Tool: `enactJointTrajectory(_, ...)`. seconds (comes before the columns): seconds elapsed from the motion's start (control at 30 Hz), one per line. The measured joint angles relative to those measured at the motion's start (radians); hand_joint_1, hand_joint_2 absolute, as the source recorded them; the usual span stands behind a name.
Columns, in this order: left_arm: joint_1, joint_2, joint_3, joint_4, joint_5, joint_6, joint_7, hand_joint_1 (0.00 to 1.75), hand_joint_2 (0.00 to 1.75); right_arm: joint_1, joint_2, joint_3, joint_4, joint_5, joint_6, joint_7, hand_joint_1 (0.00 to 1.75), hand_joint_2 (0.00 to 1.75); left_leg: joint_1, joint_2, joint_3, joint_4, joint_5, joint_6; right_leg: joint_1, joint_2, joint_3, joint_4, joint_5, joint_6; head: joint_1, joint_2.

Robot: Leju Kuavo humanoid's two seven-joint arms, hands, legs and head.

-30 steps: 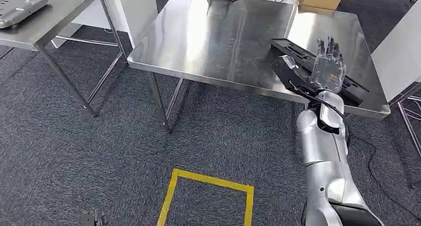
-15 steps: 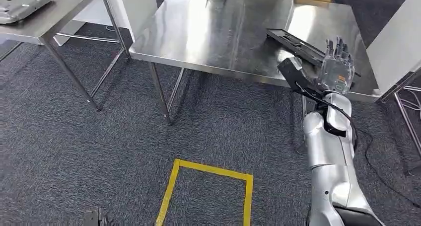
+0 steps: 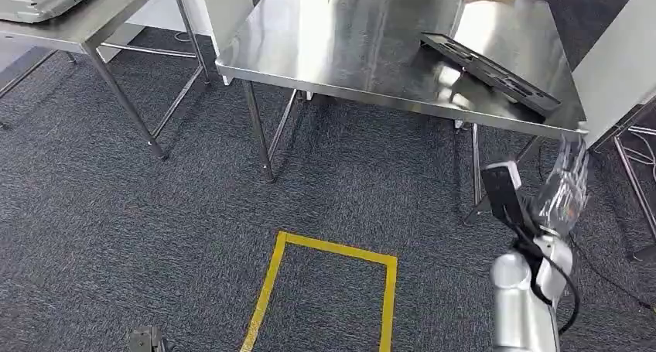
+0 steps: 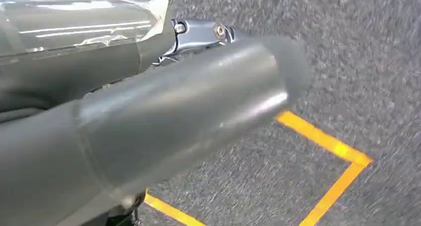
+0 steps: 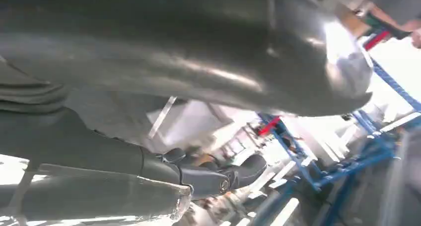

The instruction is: Take the parts from the cabinet and place them on the table.

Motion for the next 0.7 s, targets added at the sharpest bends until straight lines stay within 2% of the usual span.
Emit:
enactJointTrajectory(0.03, -0.001, -0.004, 0.000, 0.000, 0.001, 0.000, 0.000, 0.00, 0.00, 0.024, 0.000, -0.010, -0.008, -0.005, -0.005, -0.004, 0.00, 0.00, 0.002, 0.010, -0.005, -0.004, 0.014, 0.018, -0.013, 0.005, -0.009, 0.018, -0.022, -0.003, -0.001, 0.000)
enactJointTrajectory(0.07, -0.002, -0.003, 0.000, -0.001, 0.003, 0.003, -0.001, 0.00, 0.00, 0.041, 0.001, -0.017, -0.014, -0.016, -0.006, -0.004, 0.00, 0.00, 0.002, 0.011, -0.020, -0.005, 0.024, 0.029, -0.010, 0.009, -0.034, 0.054, -0.070, -0.011, 0.003, 0.000)
enactJointTrajectory(0.13, -0.002, -0.004, 0.000, -0.001, 0.006, 0.008, -0.001, 0.00, 0.00, 0.083, 0.003, -0.040, -0.018, -0.070, -0.006, 0.001, 0.00, 0.00, 0.001, 0.013, -0.051, -0.005, 0.048, 0.033, -0.011, 0.011, -0.076, 0.198, -0.174, -0.016, 0.006, 0.000)
enactJointTrajectory(0.17, -0.001, -0.005, 0.001, -0.001, 0.007, 0.012, -0.001, 0.00, 0.00, 0.115, 0.005, -0.059, -0.016, -0.114, -0.006, -0.005, 0.00, 0.00, 0.001, 0.012, -0.069, -0.004, 0.060, 0.034, -0.011, 0.012, -0.090, 0.271, -0.206, -0.013, 0.006, 0.000)
enactJointTrajectory(0.2, 0.002, -0.006, 0.001, -0.001, 0.008, 0.013, -0.001, 0.00, 0.00, 0.146, 0.008, -0.081, 0.000, -0.178, -0.012, -0.025, 0.00, 0.00, 0.001, 0.011, -0.086, -0.003, 0.073, 0.033, -0.011, 0.013, -0.088, 0.315, -0.209, -0.002, 0.008, 0.000)
enactJointTrajectory(0.23, 0.006, -0.008, 0.002, -0.001, 0.008, 0.013, -0.001, 0.00, 0.00, 0.168, 0.011, -0.106, 0.033, -0.231, -0.013, -0.045, 0.00, 0.00, 0.001, 0.010, -0.100, -0.003, 0.084, 0.031, -0.012, 0.013, -0.066, 0.315, -0.186, 0.011, 0.008, 0.000)
enactJointTrajectory(0.27, 0.009, -0.009, 0.002, -0.001, 0.009, 0.013, -0.001, 0.00, 0.00, 0.180, 0.013, -0.142, 0.089, -0.292, -0.017, -0.073, 0.00, 0.00, 0.001, 0.011, -0.112, -0.002, 0.094, 0.027, -0.012, 0.013, -0.026, 0.278, -0.152, 0.024, 0.008, 0.000)
enactJointTrajectory(0.3, 0.010, -0.011, 0.002, -0.001, 0.009, 0.014, -0.002, 0.00, 0.00, 0.184, 0.015, -0.179, 0.155, -0.338, -0.025, -0.105, 0.00, 0.00, 0.001, 0.011, -0.123, -0.002, 0.104, 0.023, -0.011, 0.013, 0.034, 0.205, -0.122, 0.031, 0.008, 0.000)
enactJointTrajectory(0.33, 0.009, -0.012, 0.002, -0.001, 0.010, 0.015, -0.002, 0.00, 0.00, 0.183, 0.014, -0.222, 0.238, -0.381, -0.034, -0.152, 0.00, 0.00, 0.001, 0.011, -0.132, -0.002, 0.114, 0.019, -0.011, 0.013, 0.102, 0.114, -0.119, 0.027, 0.008, 0.000)
enactJointTrajectory(0.37, 0.007, -0.013, 0.002, -0.001, 0.010, 0.015, -0.002, 0.00, 0.00, 0.180, 0.013, -0.265, 0.318, -0.407, -0.041, -0.203, 0.00, 0.00, -0.003, 0.011, -0.138, -0.001, 0.124, 0.011, -0.007, 0.013, 0.173, 0.003, -0.161, 0.010, 0.008, 0.000)
enactJointTrajectory(0.4, 0.007, -0.013, 0.002, -0.001, 0.010, 0.015, -0.002, 0.00, 0.00, 0.181, 0.014, -0.293, 0.372, -0.417, -0.048, -0.238, 0.00, 0.00, -0.003, 0.013, -0.141, -0.001, 0.134, 0.005, 0.001, 0.018, 0.190, -0.042, -0.173, -0.003, 0.007, 0.000)
enactJointTrajectory(0.47, 0.008, -0.013, 0.003, -0.001, 0.010, 0.015, -0.003, 0.00, 0.00, 0.181, 0.016, -0.338, 0.469, -0.424, -0.058, -0.263, 0.00, 0.00, -0.001, 0.017, -0.140, -0.014, 0.153, -0.009, 0.007, 0.018, 0.167, -0.032, -0.165, -0.019, 0.004, 0.000)
enactJointTrajectory(0.5, 0.011, -0.013, 0.003, -0.001, 0.010, 0.016, -0.003, 0.00, 0.00, 0.181, 0.017, -0.358, 0.511, -0.424, -0.058, -0.262, 0.00, 0.00, -0.001, 0.018, -0.141, -0.021, 0.165, -0.019, 0.005, 0.018, 0.159, -0.036, -0.153, -0.034, 0.004, 0.000)
enactJointTrajectory(0.53, 0.011, -0.013, 0.003, -0.001, 0.010, 0.016, -0.003, 0.00, 0.00, 0.178, 0.018, -0.371, 0.539, -0.420, -0.057, -0.258, 0.00, 0.00, 0.005, 0.018, -0.148, -0.011, 0.148, -0.024, -0.013, 0.016, 0.154, -0.039, -0.139, -0.047, 0.003, 0.000)
enactJointTrajectory(0.57, 0.012, -0.012, 0.003, -0.001, 0.010, 0.016, -0.003, 0.00, 0.00, 0.175, 0.019, -0.380, 0.562, -0.417, -0.052, -0.241, 0.00, 0.00, 0.005, 0.015, -0.159, 0.022, 0.082, -0.027, -0.010, 0.014, 0.142, -0.038, -0.127, -0.058, 0.002, 0.000)
enactJointTrajectory(0.6, 0.013, -0.012, 0.003, -0.001, 0.016, 0.018, -0.003, 0.00, 0.00, 0.174, 0.019, -0.392, 0.590, -0.415, -0.034, -0.210, 0.00, 0.00, 0.005, 0.014, -0.172, 0.081, 0.013, -0.031, -0.009, 0.013, 0.132, -0.038, -0.117, -0.067, 0.000, 0.000)
enactJointTrajectory(0.63, 0.013, -0.012, 0.004, -0.001, 0.018, 0.018, -0.003, 0.00, 0.00, 0.170, 0.019, -0.403, 0.622, -0.415, -0.014, -0.183, 0.00, 0.00, 0.005, 0.013, -0.190, 0.163, -0.048, -0.036, -0.007, 0.012, 0.119, -0.037, -0.105, -0.069, 0.001, 0.000)
enactJointTrajectory(0.67, 0.013, -0.011, 0.006, -0.001, 0.019, 0.019, -0.003, 0.00, 0.00, 0.167, 0.019, -0.416, 0.663, -0.414, 0.002, -0.152, 0.00, 0.00, 0.005, 0.013, -0.204, 0.235, -0.084, -0.039, -0.005, 0.012, 0.116, -0.036, -0.096, -0.069, 0.000, 0.000)
enactJointTrajectory(0.7, 0.013, -0.011, 0.008, -0.001, 0.022, 0.019, -0.004, 0.00, 0.00, 0.168, 0.016, -0.431, 0.715, -0.414, 0.018, -0.118, 0.00, 0.00, 0.006, 0.013, -0.208, 0.297, -0.093, -0.041, -0.003, 0.010, 0.100, -0.034, -0.085, -0.067, 0.000, 0.000)
